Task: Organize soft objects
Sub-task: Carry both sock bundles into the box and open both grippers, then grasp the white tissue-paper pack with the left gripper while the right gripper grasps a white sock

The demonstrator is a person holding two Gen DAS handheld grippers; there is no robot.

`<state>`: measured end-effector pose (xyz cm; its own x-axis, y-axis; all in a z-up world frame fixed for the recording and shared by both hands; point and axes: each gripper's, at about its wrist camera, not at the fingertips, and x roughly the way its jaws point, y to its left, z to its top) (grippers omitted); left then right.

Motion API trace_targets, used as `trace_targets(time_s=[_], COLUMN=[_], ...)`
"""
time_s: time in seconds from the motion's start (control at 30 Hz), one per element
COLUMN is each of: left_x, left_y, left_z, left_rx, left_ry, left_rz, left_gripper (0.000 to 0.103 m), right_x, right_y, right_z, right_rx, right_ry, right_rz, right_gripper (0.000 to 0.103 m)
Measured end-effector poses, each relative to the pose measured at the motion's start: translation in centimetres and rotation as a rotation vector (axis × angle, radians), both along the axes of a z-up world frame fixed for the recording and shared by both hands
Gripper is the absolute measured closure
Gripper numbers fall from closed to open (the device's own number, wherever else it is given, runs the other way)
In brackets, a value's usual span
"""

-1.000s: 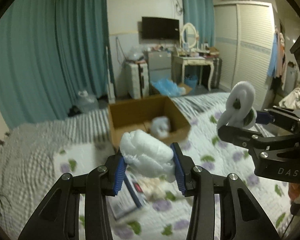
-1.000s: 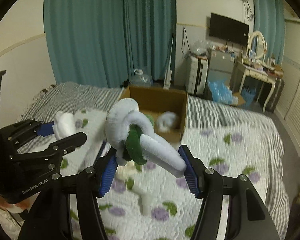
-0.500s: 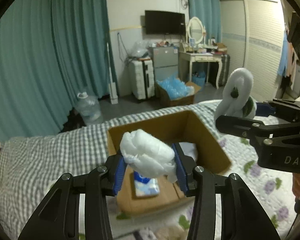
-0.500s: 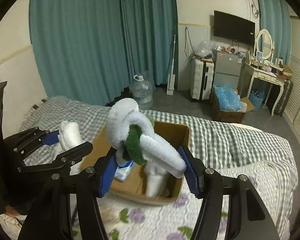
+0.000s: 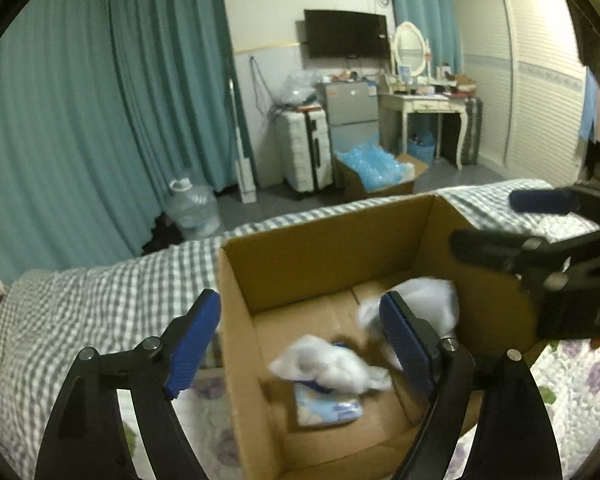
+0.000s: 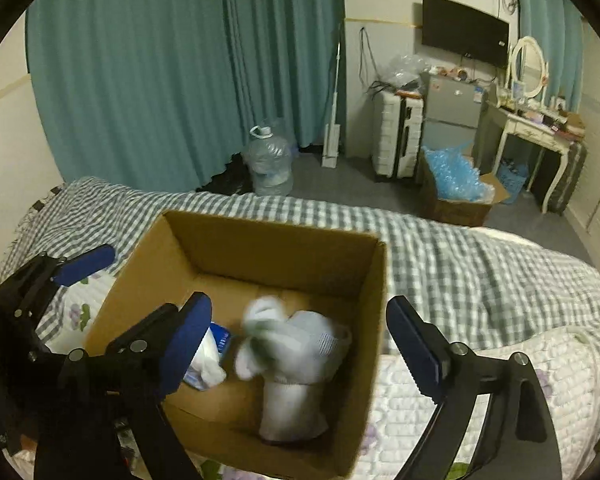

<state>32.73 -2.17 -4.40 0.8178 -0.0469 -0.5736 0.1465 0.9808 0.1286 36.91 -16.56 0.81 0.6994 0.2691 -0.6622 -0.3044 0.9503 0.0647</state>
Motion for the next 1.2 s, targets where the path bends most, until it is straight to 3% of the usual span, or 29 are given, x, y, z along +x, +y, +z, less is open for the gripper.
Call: trace_targets(time_s=[0.17, 0.27, 0.37, 0.47, 0.53, 0.77, 0.97, 1.1, 1.2], left_x=[-2.2, -4.3, -7.7, -11.0, -13.5, -22.0, -26.4, -27.5, -26.9], left_y=[0.1, 0.4, 0.7, 1.0, 1.5, 2.2, 2.9, 2.9, 2.5], left_z=[2.9, 5.4, 8.7, 11.2, 12.9, 16.7, 16.2, 14.2, 11.5], left_rx=[0.021, 0.037, 0.054, 0.067, 0.052, 0.005, -0.059, -0.049, -0.016], left_ry=[-0.036, -0.062, -0.117, -0.159, -0.197, -0.276, -0.292, -0.278, -0.226], left_rz=[0.023, 0.040, 0.048, 0.059, 0.069, 0.047, 0.018, 0.008, 0.028], left_gripper=[0.020, 0.020, 0.020, 0.009, 0.009, 0.004, 0.004, 0.004, 0.004], right_x=[-2.4, -5.0, -8.2, -12.2, -14.7, -23.4, -29.0, -30.5, -30.1], right_y=[-1.3, -1.3, -0.9, -0.6, -0.5, -0.5, 0.0, 0.6, 0.6], right_z=[3.4, 6.9, 10.2, 14.0, 15.9, 20.2, 19.4, 15.9, 12.3], right_rx=[0.028, 0.031, 0.004, -0.008, -0.001, 0.025, 0.000, -0.066, -0.060], right_ry=[-0.054, -0.089, -0.132, -0.176, -0.191, -0.257, -0.277, -0.262, -0.209], right_rz=[-0.026, -0.034, -0.030, -0.040, -0.045, -0.009, 0.024, 0.026, 0.040], right_gripper=[0.013, 0.013, 0.013, 0.013, 0.013, 0.013, 0.012, 0.012, 0.012])
